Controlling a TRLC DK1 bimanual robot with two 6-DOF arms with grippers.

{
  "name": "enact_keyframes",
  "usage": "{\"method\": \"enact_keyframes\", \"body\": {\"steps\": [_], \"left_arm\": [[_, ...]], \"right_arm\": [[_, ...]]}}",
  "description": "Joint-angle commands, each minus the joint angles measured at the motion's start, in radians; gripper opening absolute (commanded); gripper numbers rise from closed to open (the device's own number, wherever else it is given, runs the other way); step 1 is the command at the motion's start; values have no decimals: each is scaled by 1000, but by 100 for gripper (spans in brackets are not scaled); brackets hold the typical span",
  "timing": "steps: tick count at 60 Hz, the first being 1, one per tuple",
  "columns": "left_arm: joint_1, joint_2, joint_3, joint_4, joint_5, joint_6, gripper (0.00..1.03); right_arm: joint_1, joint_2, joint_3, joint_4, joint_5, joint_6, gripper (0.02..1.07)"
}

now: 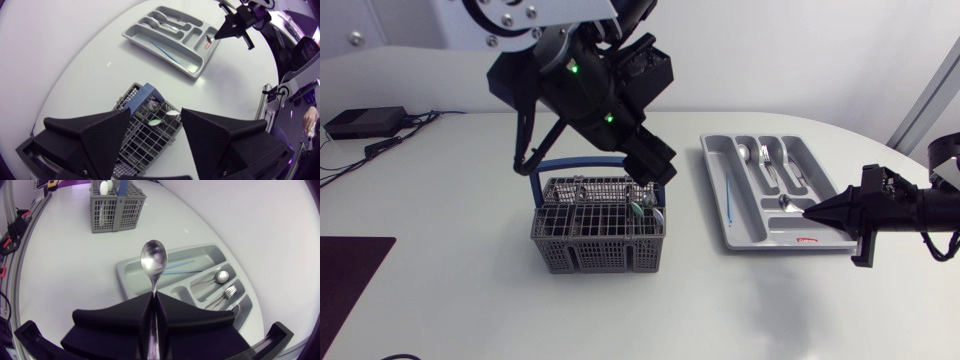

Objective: Unload the cutlery basket into the drawer organizer.

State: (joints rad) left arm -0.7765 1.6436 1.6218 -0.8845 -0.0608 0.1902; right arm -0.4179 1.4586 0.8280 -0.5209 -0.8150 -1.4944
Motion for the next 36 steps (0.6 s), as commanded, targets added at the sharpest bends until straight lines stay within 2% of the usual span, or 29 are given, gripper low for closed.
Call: {"method": "enact_keyframes", "body": {"steps": [1,18,36], "left_arm": [[-9,-24,-27,-13,-2,58,70],[-10,-10,-42,-56,-2,147,70],[-26,25,-76,-73,9,146,70]], "right_arm": [[-15,80,62,-37,5,-110,10],[11,247,192,-97,155,-227,10],[18,398,299,-134,270,-299,10]]}}
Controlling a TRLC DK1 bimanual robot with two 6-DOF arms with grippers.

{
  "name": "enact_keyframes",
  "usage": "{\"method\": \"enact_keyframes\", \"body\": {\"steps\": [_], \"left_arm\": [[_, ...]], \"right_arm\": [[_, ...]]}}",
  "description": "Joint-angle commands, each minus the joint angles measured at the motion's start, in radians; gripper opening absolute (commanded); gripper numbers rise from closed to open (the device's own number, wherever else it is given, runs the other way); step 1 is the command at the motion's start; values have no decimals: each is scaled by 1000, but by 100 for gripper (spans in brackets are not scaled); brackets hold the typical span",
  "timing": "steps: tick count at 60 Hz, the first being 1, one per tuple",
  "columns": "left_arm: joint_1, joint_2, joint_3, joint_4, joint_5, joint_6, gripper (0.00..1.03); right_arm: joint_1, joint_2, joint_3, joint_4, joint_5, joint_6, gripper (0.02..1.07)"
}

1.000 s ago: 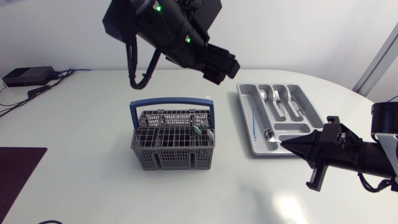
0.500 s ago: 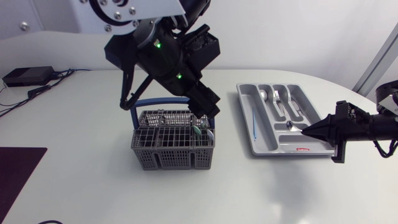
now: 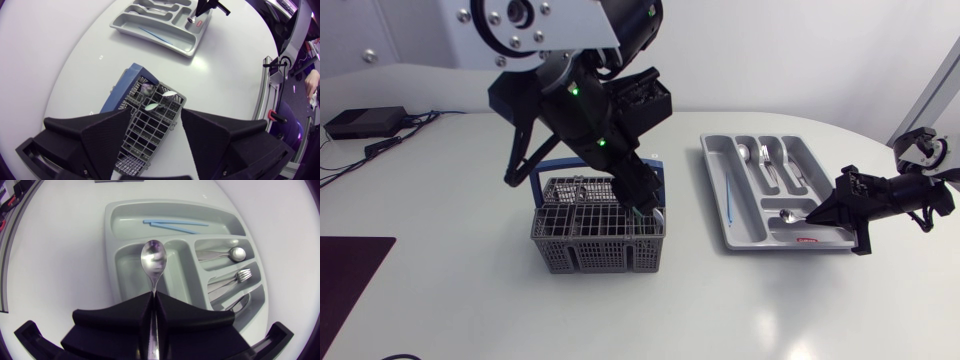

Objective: Unload the cutlery basket into the drawer organizer.

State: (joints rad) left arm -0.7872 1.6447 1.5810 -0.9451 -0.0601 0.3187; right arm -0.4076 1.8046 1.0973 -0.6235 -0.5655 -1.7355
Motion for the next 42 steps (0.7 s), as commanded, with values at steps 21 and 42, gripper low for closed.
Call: {"method": "enact_keyframes", "body": {"steps": [21,42], "left_arm": [[-37,55,-50,-11,8,53,70],[-43,56,-35,-7,8,40,70]], "right_arm": [[32,84,21,-18,58,-72,40],[1,-27,1,-4,47,-50,89]]}}
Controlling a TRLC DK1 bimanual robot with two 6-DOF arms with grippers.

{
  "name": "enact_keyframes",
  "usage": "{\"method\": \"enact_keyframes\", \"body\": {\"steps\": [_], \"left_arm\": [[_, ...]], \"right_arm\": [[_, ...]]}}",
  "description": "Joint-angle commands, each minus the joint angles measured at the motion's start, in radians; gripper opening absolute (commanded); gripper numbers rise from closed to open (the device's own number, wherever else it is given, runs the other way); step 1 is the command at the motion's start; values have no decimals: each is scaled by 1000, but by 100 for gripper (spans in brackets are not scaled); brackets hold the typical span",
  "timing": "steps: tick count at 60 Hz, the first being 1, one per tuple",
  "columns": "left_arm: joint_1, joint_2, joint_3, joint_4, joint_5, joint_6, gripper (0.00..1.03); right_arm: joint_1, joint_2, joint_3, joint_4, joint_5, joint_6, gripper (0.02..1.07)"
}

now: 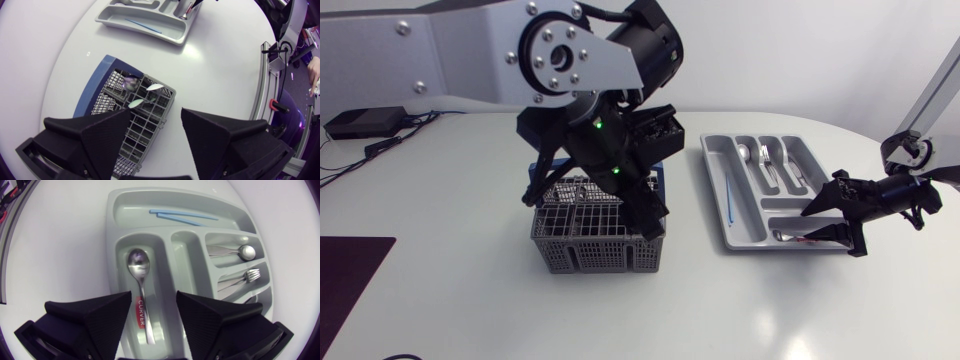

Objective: Unload the cutlery basket into the drawer organizer.

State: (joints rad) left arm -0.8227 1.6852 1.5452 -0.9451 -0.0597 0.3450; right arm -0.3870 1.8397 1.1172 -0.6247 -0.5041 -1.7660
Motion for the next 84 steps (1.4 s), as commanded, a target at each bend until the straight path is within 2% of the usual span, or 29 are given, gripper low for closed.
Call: {"method": "enact_keyframes", "body": {"steps": [1,5,14,21,27,42,47,68,73,79,84], "left_arm": [[-10,14,-2,-7,8,14,70],[-29,1,-31,0,6,22,70],[-64,-61,-111,95,-22,114,70],[-70,-102,-195,212,-75,278,70],[-61,-117,-203,258,-75,394,70],[-35,-74,-149,261,-72,726,70],[-35,-64,-146,262,-72,775,65],[-30,-2,-148,269,-43,917,65],[-27,16,-151,272,-37,951,60],[-23,34,-157,278,-31,994,59],[-18,47,-169,305,-23,1032,49]], "right_arm": [[-23,-71,-22,-3,-19,-18,89],[-35,-114,-43,-7,-37,-20,93],[-36,-223,-131,-9,-63,-26,98],[-36,-310,-215,-4,-86,-30,100],[-35,-381,-277,0,-103,-30,101],[-32,-525,-405,-3,-145,-41,101],[-32,-559,-430,-6,-163,-35,101],[43,-683,-545,46,-223,111,101],[68,-708,-571,59,-223,142,101],[85,-723,-593,69,-223,161,101],[91,-731,-602,77,-221,174,101]]}}
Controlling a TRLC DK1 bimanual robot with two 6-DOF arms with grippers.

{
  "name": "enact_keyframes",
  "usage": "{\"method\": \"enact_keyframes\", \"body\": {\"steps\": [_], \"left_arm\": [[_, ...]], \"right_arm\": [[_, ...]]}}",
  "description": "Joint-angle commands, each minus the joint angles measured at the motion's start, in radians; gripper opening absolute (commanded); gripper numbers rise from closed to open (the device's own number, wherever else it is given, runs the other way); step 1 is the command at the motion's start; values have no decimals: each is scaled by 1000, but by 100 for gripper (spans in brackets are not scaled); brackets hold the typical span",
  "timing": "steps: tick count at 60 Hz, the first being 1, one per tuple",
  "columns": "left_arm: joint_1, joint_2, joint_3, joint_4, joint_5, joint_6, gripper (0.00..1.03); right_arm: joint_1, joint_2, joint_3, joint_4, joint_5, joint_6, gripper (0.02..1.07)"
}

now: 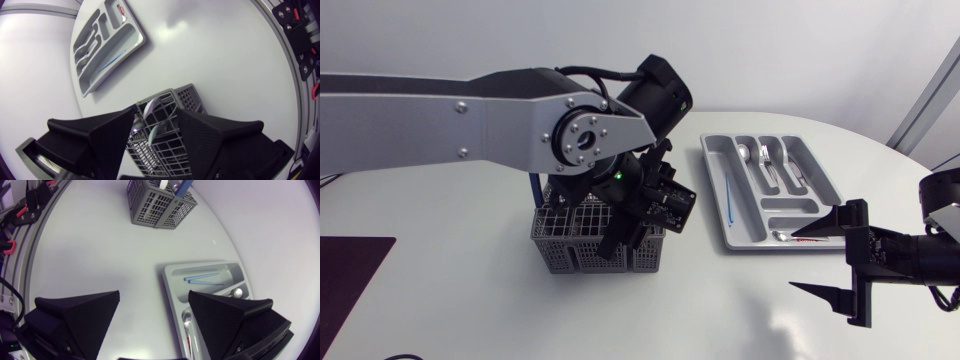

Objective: Unload the cutlery basket into the drawer organizer.

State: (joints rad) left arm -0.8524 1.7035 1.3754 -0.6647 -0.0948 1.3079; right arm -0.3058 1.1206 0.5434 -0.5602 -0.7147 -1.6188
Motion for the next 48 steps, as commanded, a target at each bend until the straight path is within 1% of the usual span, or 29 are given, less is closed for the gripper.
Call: {"method": "enact_keyframes", "body": {"steps": [1,4,11,13,15,21,25,27,30,41,45,48], "left_arm": [[12,28,-1,31,12,73,47],[15,30,-9,62,12,90,43],[21,39,-16,88,15,120,41],[21,42,-18,88,15,128,37],[23,47,-21,89,15,140,35],[30,56,-18,93,15,159,35],[38,59,-21,94,17,175,33],[41,58,-27,96,27,189,28],[44,56,-38,108,43,205,24],[55,68,-65,152,43,225,24],[56,67,-76,166,43,238,16],[58,62,-79,171,47,254,4]], "right_arm": [[10,-13,-30,13,-11,27,101],[13,-18,-34,11,-11,28,101],[10,-27,-46,13,-11,27,101],[10,-28,-48,13,-11,28,101],[10,-30,-46,13,-11,28,101],[10,-31,-46,13,-11,28,101],[10,-31,-48,13,-12,28,101],[10,-31,-48,13,-12,30,101],[14,-31,-49,13,-14,31,101],[23,-31,-51,14,-14,43,101],[23,-31,-56,31,-12,53,101],[22,-31,-59,45,-12,54,101]]}}
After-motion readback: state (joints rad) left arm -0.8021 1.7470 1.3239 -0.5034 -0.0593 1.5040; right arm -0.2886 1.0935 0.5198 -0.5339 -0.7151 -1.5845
